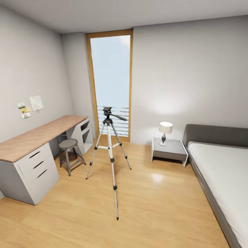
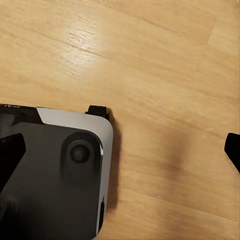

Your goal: Attach the digital camera to the camera tripod in the bedroom.

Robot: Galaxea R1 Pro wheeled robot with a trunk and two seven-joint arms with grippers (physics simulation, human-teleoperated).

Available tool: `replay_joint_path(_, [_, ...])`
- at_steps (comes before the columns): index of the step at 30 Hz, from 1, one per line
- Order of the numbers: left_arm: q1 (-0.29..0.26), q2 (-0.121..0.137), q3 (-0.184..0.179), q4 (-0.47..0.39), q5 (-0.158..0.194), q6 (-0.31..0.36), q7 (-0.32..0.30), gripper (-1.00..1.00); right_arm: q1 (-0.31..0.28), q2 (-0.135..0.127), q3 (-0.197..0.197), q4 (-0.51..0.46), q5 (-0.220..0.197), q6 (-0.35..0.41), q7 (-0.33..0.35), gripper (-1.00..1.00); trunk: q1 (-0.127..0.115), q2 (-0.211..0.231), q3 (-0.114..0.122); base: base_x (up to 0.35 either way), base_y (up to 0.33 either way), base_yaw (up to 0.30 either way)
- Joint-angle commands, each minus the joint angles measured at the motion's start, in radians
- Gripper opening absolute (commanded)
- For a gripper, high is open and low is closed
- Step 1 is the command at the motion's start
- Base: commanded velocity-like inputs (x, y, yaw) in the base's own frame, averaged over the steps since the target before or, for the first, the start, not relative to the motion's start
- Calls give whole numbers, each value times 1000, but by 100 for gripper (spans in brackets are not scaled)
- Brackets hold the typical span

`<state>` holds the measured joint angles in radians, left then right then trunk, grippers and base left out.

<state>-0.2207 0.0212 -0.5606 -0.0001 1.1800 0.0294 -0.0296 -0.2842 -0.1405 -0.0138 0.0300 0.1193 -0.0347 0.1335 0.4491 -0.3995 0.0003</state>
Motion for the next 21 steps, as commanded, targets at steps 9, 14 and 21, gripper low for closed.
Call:
replay_joint_path(9, [0,0,-8,0,8,3,-4,-100,-1,0,-2,4,10,-4,2,100,1,-1,0,320,45,0])
replay_joint_path(14, [0,0,-9,0,7,3,-4,-100,-1,0,-2,4,10,-4,1,100,1,-1,0,304,193,0])
replay_joint_path(21, [0,0,-9,0,7,3,-4,-100,-1,-1,-2,3,10,-4,2,100,1,-1,0,293,227,0])
